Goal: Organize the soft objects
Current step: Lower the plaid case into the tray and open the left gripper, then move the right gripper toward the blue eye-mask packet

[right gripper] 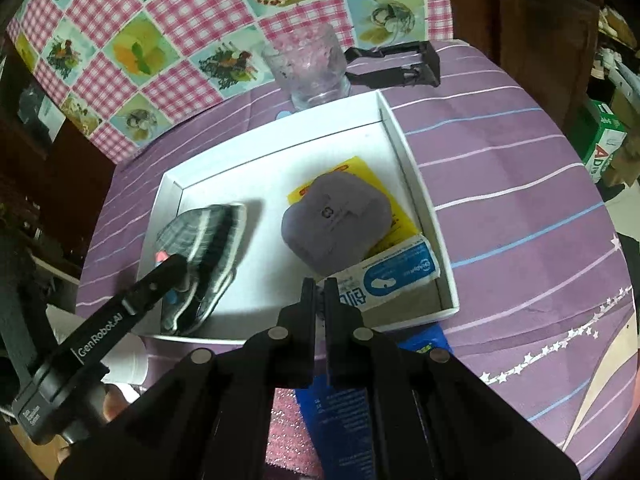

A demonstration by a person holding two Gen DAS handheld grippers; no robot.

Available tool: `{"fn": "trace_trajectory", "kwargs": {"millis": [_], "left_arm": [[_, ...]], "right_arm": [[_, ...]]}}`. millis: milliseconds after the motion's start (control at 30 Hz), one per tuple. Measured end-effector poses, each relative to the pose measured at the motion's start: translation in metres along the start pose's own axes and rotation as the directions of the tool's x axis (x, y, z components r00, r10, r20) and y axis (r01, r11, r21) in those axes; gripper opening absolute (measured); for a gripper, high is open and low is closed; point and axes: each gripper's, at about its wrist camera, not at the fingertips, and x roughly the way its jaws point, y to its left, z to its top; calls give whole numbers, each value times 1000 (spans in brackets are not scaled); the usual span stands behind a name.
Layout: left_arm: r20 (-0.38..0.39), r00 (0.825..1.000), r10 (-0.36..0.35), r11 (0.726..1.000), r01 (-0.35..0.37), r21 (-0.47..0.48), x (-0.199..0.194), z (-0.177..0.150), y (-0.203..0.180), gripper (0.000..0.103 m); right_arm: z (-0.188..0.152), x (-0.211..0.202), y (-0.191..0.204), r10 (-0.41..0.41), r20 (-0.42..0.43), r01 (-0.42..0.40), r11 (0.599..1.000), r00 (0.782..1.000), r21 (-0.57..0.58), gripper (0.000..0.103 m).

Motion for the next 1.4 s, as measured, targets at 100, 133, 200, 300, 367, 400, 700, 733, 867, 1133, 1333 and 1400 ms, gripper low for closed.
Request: {"fn": "trace_trajectory", "kwargs": {"millis": [100, 133, 200, 300, 367, 400, 700, 733, 867, 1133, 1333, 1400], "left_arm": [[2, 1000, 23, 999, -23, 29, -3, -1, -4, 31], [-3, 1000, 26, 999, -26, 42, -5, -1, -6, 36], [15, 1000, 18, 999, -19, 51, -9, 1, -8, 43], [84, 996, -8, 998, 2, 65, -25, 3, -10, 61], [111, 993, -27, 996, 18, 82, -37, 5, -13, 69], [119, 992, -35, 995, 24, 92, -41, 6, -16, 70], [45, 998, 32, 984, -39, 175, -54, 6, -36, 70], [27, 999, 44, 983, -48, 175, -53, 6, -37, 70], [-57, 998, 4, 990, 4, 144, -52, 4, -33, 70], [-152, 988, 10, 988, 14, 155, -57, -4, -40, 70], [-240, 971, -22, 990, 54, 127, -48, -10, -40, 70], [-242, 970, -4, 990, 38, 136, -47, -12, -40, 70]], "right_arm": [[-1, 2, 1, 14, -30, -14, 1000, 999, 3, 5], [-1, 2, 0, 17, -32, -17, 1000, 999, 2, 5], [0, 2, -1, 29, -40, -29, 1000, 999, 10, 5], [1, 0, -7, 63, -49, -61, 997, 997, 42, 8], [3, -4, -9, 93, -45, -91, 994, 995, 60, 10], [3, -8, -11, 112, -38, -109, 992, 993, 67, 12], [8, -30, -12, 158, -1, -158, 983, 987, 93, 37], [8, -32, -13, 150, -15, -148, 985, 989, 94, 37], [8, -41, -22, 102, -48, -95, 988, 994, 125, 37], [2, -48, -22, 77, -170, -67, 996, 983, 63, 37], [-1, -48, -25, 81, -193, -76, 997, 978, 32, 37], [-2, -47, -28, 86, -207, -84, 996, 975, 20, 37]]}}
